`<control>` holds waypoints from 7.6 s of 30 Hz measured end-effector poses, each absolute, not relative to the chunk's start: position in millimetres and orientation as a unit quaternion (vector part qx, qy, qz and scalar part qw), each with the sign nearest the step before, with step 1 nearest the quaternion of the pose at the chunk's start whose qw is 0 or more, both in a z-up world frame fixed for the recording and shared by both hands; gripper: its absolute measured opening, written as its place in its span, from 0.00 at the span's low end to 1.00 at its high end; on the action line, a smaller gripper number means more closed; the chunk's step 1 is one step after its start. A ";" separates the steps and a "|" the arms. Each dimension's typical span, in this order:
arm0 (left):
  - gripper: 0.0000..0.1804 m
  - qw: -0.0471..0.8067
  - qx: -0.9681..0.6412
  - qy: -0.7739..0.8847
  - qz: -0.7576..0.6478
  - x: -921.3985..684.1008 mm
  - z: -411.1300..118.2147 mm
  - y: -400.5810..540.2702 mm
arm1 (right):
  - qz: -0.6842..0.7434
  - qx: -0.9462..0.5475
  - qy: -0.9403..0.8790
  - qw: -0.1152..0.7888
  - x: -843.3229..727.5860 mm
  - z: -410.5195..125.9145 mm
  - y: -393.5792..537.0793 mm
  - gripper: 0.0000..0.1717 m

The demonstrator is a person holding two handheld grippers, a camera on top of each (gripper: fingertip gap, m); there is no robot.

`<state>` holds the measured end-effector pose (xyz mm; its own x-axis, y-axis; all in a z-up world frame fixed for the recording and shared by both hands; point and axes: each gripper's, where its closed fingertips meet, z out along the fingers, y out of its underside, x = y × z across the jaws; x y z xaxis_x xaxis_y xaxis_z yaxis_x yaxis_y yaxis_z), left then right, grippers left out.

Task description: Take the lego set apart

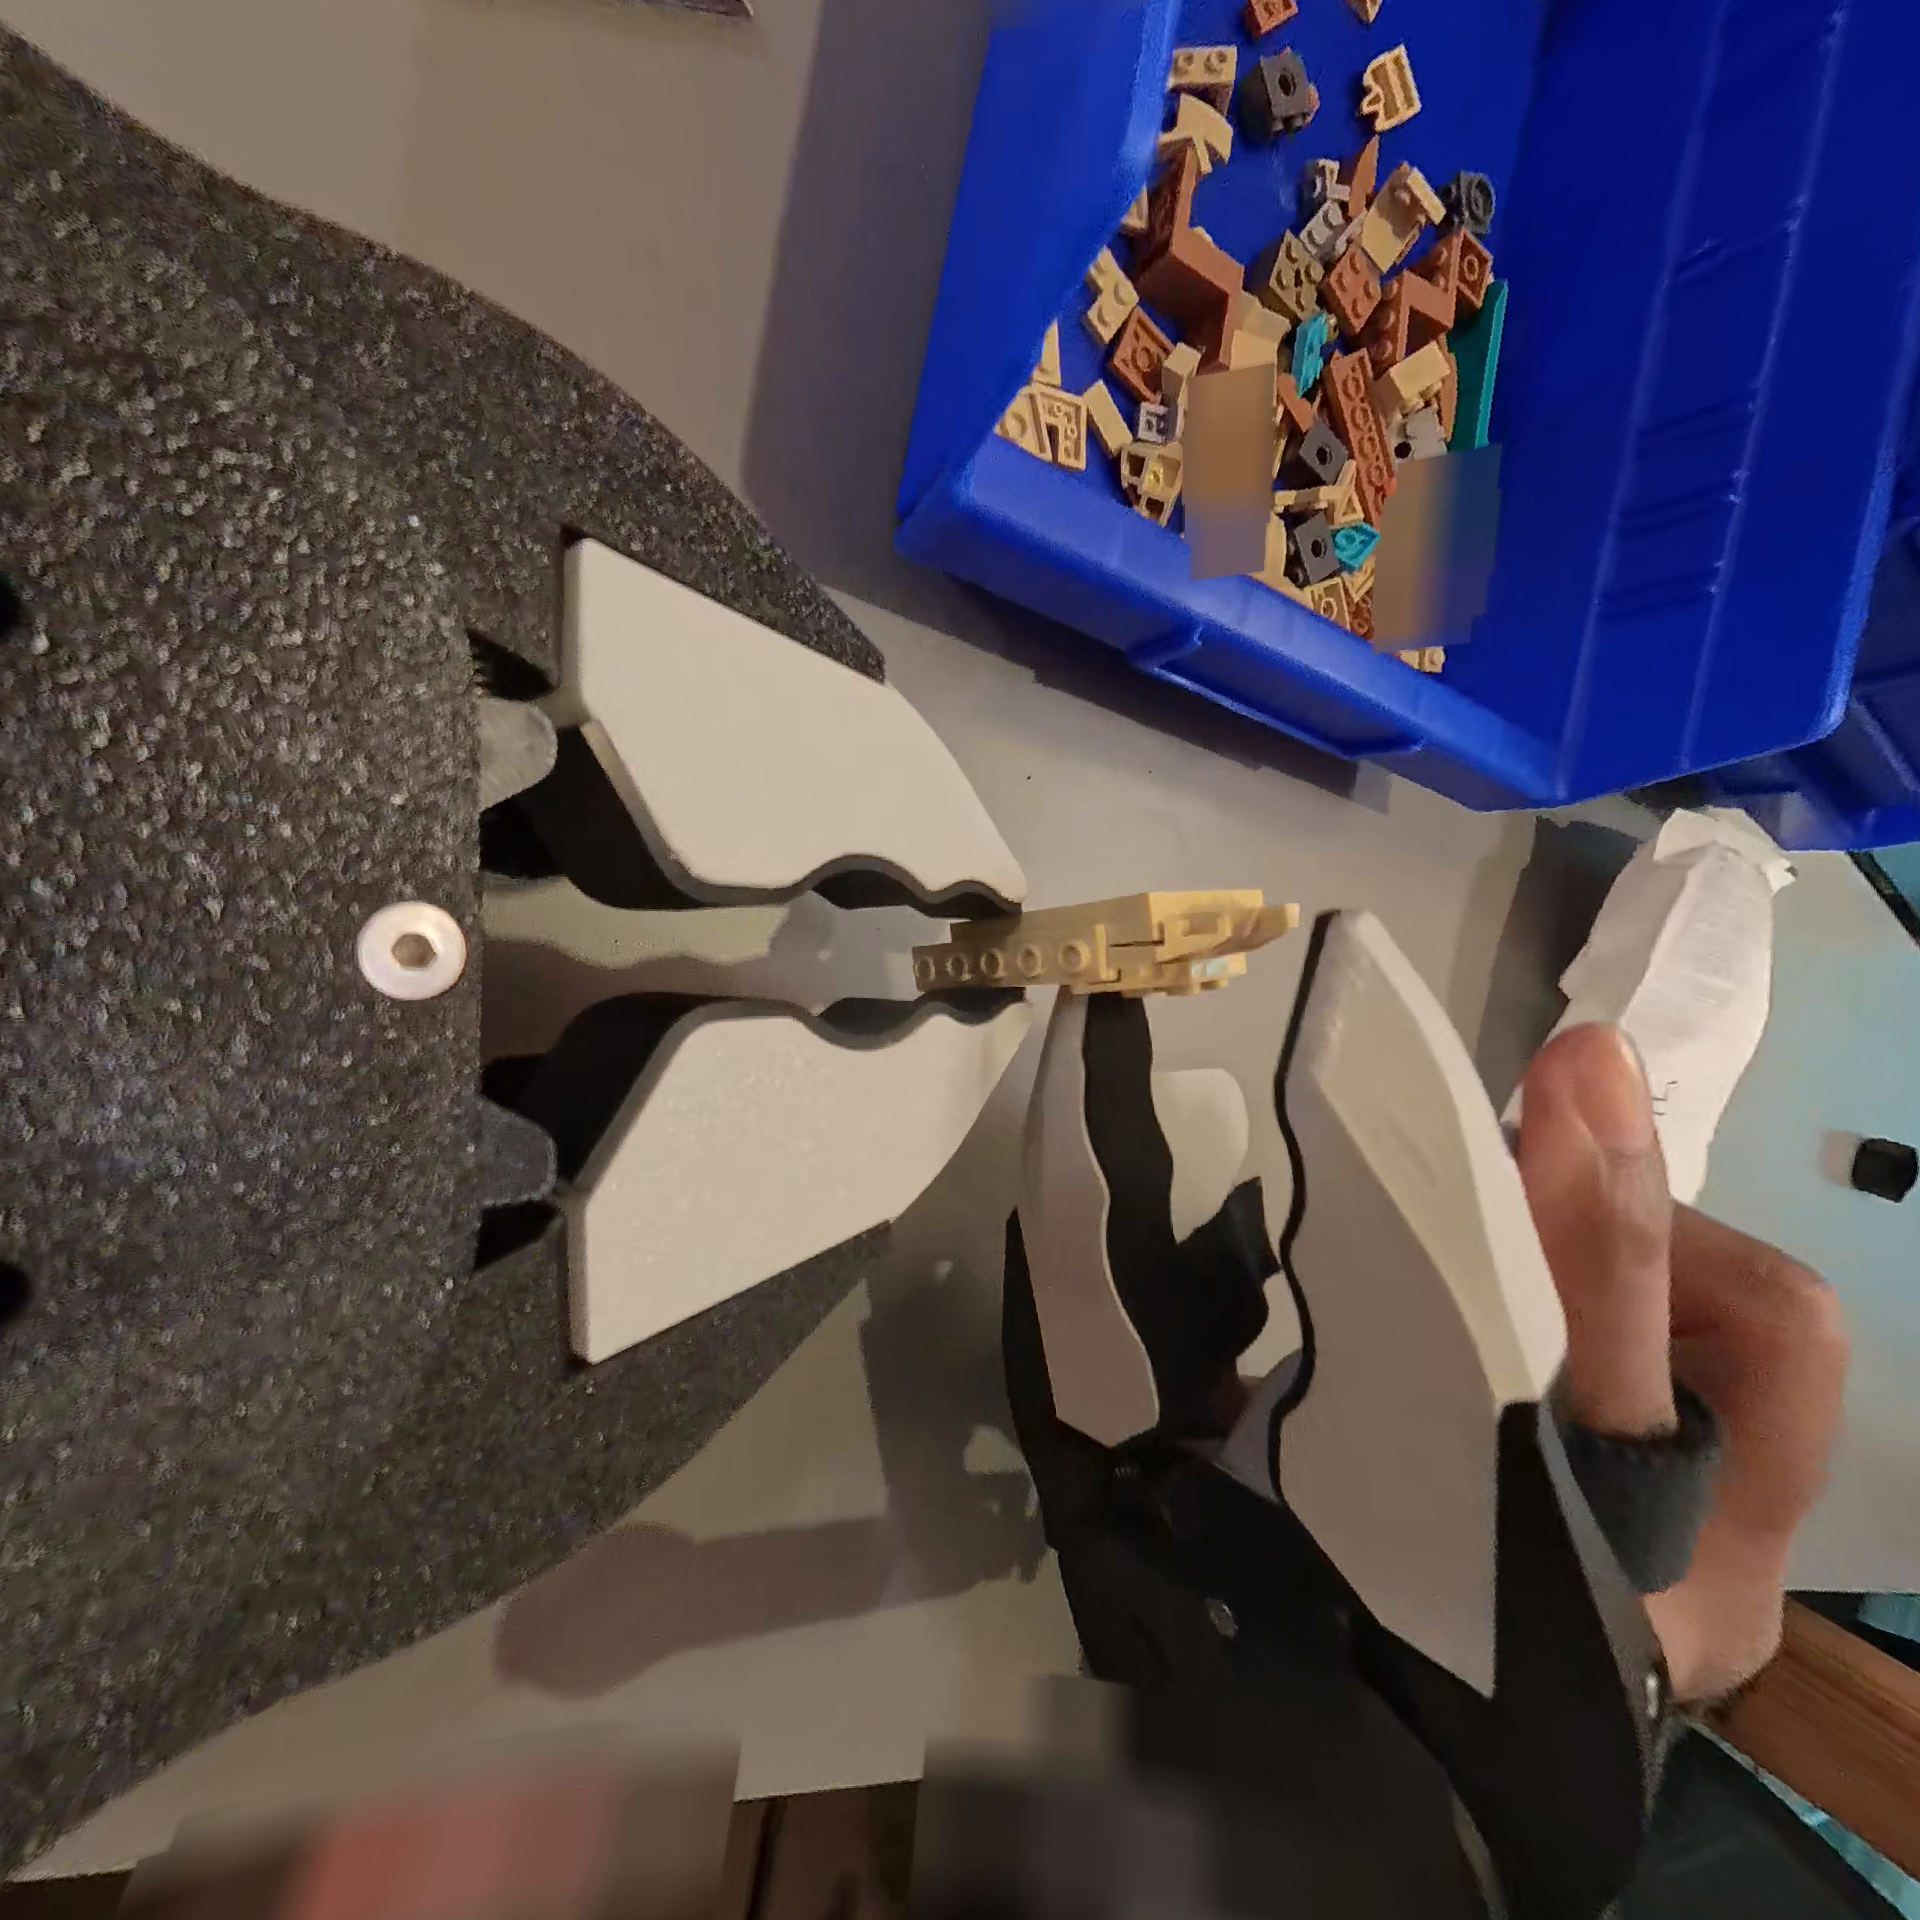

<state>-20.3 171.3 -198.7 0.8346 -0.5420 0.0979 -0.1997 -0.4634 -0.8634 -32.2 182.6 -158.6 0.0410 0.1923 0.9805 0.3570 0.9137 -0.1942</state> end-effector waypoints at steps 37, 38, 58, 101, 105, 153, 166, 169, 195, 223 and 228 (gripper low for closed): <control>0.07 0.434 -0.848 0.304 -0.029 -24.7 -217.8 172.9 | -0.117 -0.168 -0.732 0.650 -34.8 -181.7 183.5 0.17; 0.07 0.433 -0.845 0.313 -0.022 -24.6 -218.1 172.5 | -0.103 -0.172 -0.738 0.645 -33.8 -182.0 182.1 0.17; 0.06 0.429 -0.863 0.251 -0.085 -36.2 -224.8 174.6 | 0.258 -0.441 -0.689 0.513 18.2 -157.7 230.0 0.19; 0.06 0.435 -0.857 0.269 -0.067 -36.4 -223.1 176.2 | 0.239 -0.647 -0.694 0.206 29.2 -253.2 277.2 0.16; 0.06 0.437 -0.856 0.267 -0.066 -37.5 -222.4 176.3 | 0.257 -0.635 -0.694 0.223 30.3 -244.9 273.4 0.16; 0.07 0.615 -0.719 0.251 -0.205 -26.6 -147.8 171.8 | 0.548 -0.444 -0.615 0.353 -40.0 -146.3 176.3 0.09; 0.07 0.551 -0.733 0.364 0.162 -52.8 -173.1 184.8 | 0.080 -0.147 -0.723 0.670 -32.9 -149.3 187.2 0.20; 0.07 0.538 -0.724 0.384 0.200 -54.8 -175.6 185.0 | 0.041 -0.133 -0.726 0.674 -36.5 -152.6 187.4 0.19; 0.07 0.523 -0.802 0.288 -0.022 -50.3 -191.8 180.9 | -0.047 -0.083 -0.725 0.682 -44.7 -172.3 182.7 0.04; 0.07 0.450 -0.842 0.298 -0.020 -60.3 -230.1 178.9 | -0.004 -0.169 -0.747 0.643 -48.4 -192.9 203.6 0.04; 0.07 0.450 -0.847 0.281 -0.039 -61.7 -228.2 178.4 | 0.056 -0.225 -0.729 0.644 -46.5 -181.0 215.0 0.04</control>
